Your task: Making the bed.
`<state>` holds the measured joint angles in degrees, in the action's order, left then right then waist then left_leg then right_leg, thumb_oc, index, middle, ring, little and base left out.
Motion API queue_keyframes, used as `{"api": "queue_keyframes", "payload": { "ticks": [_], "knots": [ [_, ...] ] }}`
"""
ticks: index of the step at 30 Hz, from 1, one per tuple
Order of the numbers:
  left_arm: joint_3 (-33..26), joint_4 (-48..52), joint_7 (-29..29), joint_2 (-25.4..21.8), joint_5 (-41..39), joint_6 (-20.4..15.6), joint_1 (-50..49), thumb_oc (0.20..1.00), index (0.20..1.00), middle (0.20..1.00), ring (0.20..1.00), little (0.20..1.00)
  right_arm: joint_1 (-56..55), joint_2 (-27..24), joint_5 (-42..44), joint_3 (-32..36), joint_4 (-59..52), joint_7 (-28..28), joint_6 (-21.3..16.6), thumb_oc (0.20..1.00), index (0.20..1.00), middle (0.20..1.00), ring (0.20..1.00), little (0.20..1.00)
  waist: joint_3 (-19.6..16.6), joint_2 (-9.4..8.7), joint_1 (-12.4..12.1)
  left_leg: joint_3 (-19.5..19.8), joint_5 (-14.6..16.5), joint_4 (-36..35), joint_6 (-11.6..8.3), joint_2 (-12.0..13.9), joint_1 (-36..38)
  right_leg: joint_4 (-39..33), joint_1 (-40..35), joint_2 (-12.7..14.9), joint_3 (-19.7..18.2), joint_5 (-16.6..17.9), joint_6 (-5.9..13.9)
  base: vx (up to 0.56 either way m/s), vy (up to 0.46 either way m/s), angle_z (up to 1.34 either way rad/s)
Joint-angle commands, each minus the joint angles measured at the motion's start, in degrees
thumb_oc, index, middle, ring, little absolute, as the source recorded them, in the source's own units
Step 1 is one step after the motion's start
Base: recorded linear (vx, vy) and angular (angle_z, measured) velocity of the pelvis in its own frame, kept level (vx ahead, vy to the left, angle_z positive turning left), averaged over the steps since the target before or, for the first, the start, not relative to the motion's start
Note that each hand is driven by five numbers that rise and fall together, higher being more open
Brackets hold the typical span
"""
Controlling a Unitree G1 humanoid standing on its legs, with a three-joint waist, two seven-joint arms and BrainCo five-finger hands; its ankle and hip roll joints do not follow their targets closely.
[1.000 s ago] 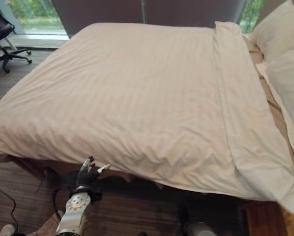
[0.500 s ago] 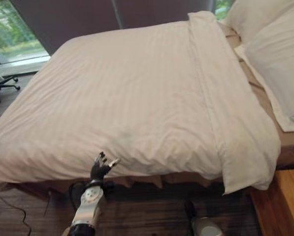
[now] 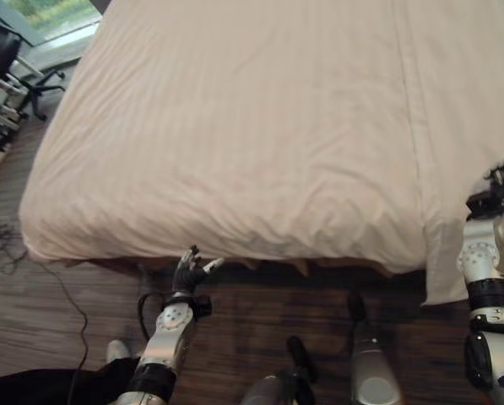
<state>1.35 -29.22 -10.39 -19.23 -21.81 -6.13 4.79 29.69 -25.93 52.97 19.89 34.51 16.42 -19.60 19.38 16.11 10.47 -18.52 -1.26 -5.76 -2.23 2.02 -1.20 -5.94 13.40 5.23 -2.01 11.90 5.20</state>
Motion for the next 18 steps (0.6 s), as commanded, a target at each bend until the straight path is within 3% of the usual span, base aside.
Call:
{"api": "queue_keyframes", "payload": {
  "ticks": [1,3,4,7,11,12,13,18],
  "knots": [
    [-3.13,-4.77,0.77,-3.54,-4.02,-2.68,1.53,1.0,1.0,1.0,1.0,1.0,-7.39,2.4,5.25,3.08,5.88,-1.34,-0.92,0.2,0.2,0.2,0.2,0.2,-4.17,-2.82,3.18,-0.26,2.85,0.76,-3.44,2.25,0.78,0.94,-4.45,1.23,-0.85,-11.62,3.74,0.05,0.054,0.01],
    [-3.64,-6.93,1.1,-3.11,-4.0,-2.46,1.8,1.0,1.0,1.0,1.0,1.0,-11.66,3.12,4.15,4.45,9.9,-1.86,0.59,0.2,0.2,0.2,0.2,0.2,-4.74,-3.22,4.08,-0.48,2.81,0.76,-3.37,2.28,1.1,0.94,-4.62,1.15,-1.09,-11.29,3.79,0.07,0.072,0.03],
    [-3.85,-7.97,0.73,-1.89,-3.47,-2.23,2.42,1.0,1.0,1.0,1.0,1.0,-16.81,3.7,1.4,6.93,12.27,-0.72,2.68,0.2,0.2,0.2,0.2,0.2,-5.04,-4.35,5.94,-1.04,3.91,0.76,-3.12,2.22,2.27,0.94,-5.32,1.16,-1.39,-11.6,4.08,0.07,0.085,-0.01],
    [-4.13,-8.35,0.38,-1.21,-3.55,-1.51,2.61,1.0,1.0,1.0,1.0,1.0,-21.19,3.81,-0.16,9.29,12.82,0.21,4.16,0.2,0.2,0.2,0.2,0.2,-5.63,-5.75,7.19,-1.66,4.55,0.76,-2.8,2.22,3.34,0.94,-5.81,1.1,-1.85,-11.44,4.23,0.06,0.066,-0.13],
    [-4.79,-7.87,0.11,0.41,-3.49,-0.61,1.7,1.0,1.0,1.0,1.0,1.0,-28.64,2.95,-6.46,10.56,11.66,1.01,7.86,0.2,0.2,0.2,0.2,0.2,-6.91,-10.05,8.72,-3.64,5.03,0.76,-2.36,2.52,5.17,0.94,-6.18,0.7,-3.16,-10.2,4.37,-0.02,0.044,-0.39],
    [-4.8,-7.85,0.1,0.39,-3.49,-0.6,1.68,1.0,1.0,1.0,1.0,1.0,-28.66,2.98,-6.47,10.55,11.63,1.03,7.88,0.2,0.2,0.2,0.2,0.2,-6.95,-10.07,8.66,-3.7,4.98,0.76,-2.37,2.52,5.13,0.94,-6.11,0.69,-3.23,-10.15,4.35,-0.05,0.02,-0.34],
    [-4.58,-7.1,-0.1,0.81,-2.42,-0.07,1.86,1.0,1.0,1.0,1.0,1.0,-30.66,2.62,-11.76,7.61,9.65,-0.02,10.22,1.0,1.0,1.0,1.0,1.0,-7.67,-12.24,8.77,-4.32,5.01,0.76,-2.25,2.76,5.93,0.94,-6.52,0.52,-3.69,-9.74,4.43,-0.03,0.026,-0.32],
    [-2.73,-0.9,-0.21,1.0,-0.05,-0.35,2.77,1.0,1.0,1.0,1.0,1.0,-33.33,-0.13,-30.78,-5.32,-0.64,-3.81,14.18,1.0,1.0,1.0,1.0,1.0,-9.05,-17.26,8.04,-4.7,5.06,0.76,-2.17,3.28,7.62,0.94,-7.89,0.43,-3.96,-8.9,4.68,-0.07,0.027,-0.24]
  ]
}}
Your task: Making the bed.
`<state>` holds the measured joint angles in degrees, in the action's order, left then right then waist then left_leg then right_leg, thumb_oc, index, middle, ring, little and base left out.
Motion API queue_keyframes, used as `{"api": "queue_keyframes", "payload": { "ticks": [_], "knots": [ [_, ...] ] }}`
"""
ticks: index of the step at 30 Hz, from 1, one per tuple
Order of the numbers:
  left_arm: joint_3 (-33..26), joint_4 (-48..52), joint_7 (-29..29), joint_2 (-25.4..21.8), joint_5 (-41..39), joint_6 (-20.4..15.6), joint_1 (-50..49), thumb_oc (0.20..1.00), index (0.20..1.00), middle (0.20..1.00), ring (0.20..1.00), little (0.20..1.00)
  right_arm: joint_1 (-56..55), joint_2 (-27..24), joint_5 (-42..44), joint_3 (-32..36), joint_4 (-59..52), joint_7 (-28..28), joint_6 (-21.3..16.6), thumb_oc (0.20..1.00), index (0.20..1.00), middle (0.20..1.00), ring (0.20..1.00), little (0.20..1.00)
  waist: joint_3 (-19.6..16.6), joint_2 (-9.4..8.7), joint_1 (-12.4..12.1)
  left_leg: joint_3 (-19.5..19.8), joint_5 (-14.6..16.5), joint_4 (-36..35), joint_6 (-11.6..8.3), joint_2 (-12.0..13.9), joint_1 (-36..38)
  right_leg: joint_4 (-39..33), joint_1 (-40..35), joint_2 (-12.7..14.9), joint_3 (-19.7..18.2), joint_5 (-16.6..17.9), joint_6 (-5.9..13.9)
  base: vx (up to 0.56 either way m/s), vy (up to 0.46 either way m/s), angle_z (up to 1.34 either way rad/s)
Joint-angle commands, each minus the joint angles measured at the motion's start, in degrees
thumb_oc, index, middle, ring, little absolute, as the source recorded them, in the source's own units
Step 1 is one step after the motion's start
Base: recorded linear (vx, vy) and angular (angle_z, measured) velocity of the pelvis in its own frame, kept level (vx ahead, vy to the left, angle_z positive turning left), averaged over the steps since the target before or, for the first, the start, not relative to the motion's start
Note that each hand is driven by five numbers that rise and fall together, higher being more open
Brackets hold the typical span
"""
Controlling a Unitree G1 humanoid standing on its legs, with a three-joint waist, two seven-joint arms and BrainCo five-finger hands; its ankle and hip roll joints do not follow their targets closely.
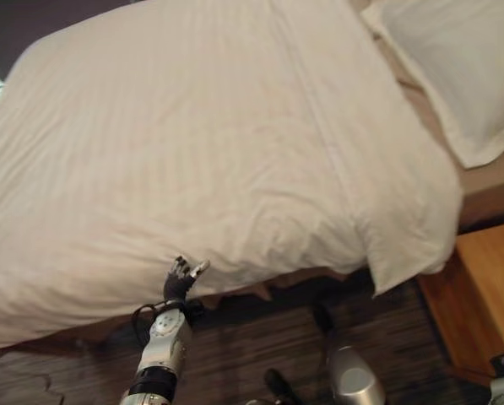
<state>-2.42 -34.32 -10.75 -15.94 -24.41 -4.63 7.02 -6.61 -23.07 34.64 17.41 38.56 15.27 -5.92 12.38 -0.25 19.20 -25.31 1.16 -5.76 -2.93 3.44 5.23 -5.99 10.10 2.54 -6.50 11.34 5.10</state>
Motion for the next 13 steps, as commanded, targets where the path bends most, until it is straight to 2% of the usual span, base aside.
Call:
{"api": "queue_keyframes", "payload": {
  "ticks": [1,2,4,5,7,10,13],
  "knots": [
    [1.56,6.19,0.5,-2.3,3.41,-1.98,0.5,1.0,1.0,1.0,1.0,1.0,2.45,-3.95,-18.16,-5.2,-7.41,-2.83,1.09,1.0,1.0,1.0,1.0,1.0,-2.42,-1.74,-0.91,2.01,2.71,0.76,-1.44,1.99,1.54,0.99,-4.81,3.1,0.47,-8.3,4.8,-0.05,-0.005,-0.06],
    [2.61,9.83,0.79,-2.6,5.29,-2.19,0.31,1.0,1.0,1.0,1.0,1.0,2.25,-5.25,-25.69,-7.45,-11.22,-2.07,1.77,1.0,1.0,1.0,1.0,1.0,-3.0,-2.73,-1.37,1.92,2.65,0.76,-1.42,2.14,1.9,0.99,-5.08,3.02,0.38,-7.99,4.8,-0.05,0.017,0.0],
    [5.31,14.94,1.46,-2.4,7.67,-2.54,-0.18,1.0,1.0,1.0,1.0,1.0,2.05,-6.44,-34.85,-10.38,-15.97,-0.94,1.91,1.0,1.0,1.0,1.0,1.0,-3.76,-3.83,-1.7,2.04,3.21,0.76,-1.14,2.41,2.94,0.99,-6.13,2.96,0.54,-8.16,4.98,-0.01,0.01,0.02],
    [5.28,15.01,1.45,-2.45,7.69,-2.51,-0.24,1.0,1.0,1.0,1.0,1.0,2.04,-6.37,-34.9,-10.41,-16.03,-0.93,1.96,1.0,1.0,1.0,1.0,1.0,-3.85,-3.93,-1.77,1.94,2.97,0.76,-1.2,2.41,2.79,0.99,-5.93,2.93,0.43,-7.96,4.89,0.01,0.026,0.09],
    [7.65,21.48,1.39,-3.14,10.25,-2.8,-0.4,1.0,1.0,1.0,1.0,1.0,2.18,-3.61,-36.39,-12.7,-21.75,-1.2,1.42,1.0,1.0,1.0,1.0,1.0,-5.25,-5.81,-2.0,2.36,3.48,0.76,-0.91,2.76,4.28,1.27,-7.48,2.82,0.73,-7.97,4.82,0.0,0.011,0.17],
    [6.95,26.19,0.92,-3.97,10.44,-2.89,-1.8,1.0,1.0,1.0,1.0,1.0,0.75,-0.75,-35.62,-13.53,-25.83,-1.66,0.64,1.0,1.0,1.0,1.0,1.0,-6.41,-6.58,-2.61,3.35,3.98,0.76,-0.64,2.91,5.46,1.82,-8.91,2.95,1.51,-8.58,4.78,0.02,0.015,0.11],
    [5.5,30.19,0.97,-4.98,12.54,-2.82,-4.28,1.0,1.0,1.0,1.0,1.0,-0.31,0.61,-37.28,-14.18,-29.72,-1.96,0.08,1.0,1.0,1.0,1.0,1.0,-7.31,-6.59,-3.08,3.57,4.51,0.76,-0.38,2.76,6.35,2.05,-9.79,3.08,1.93,-9.01,4.71,0.02,0.041,0.08]
  ]
}}
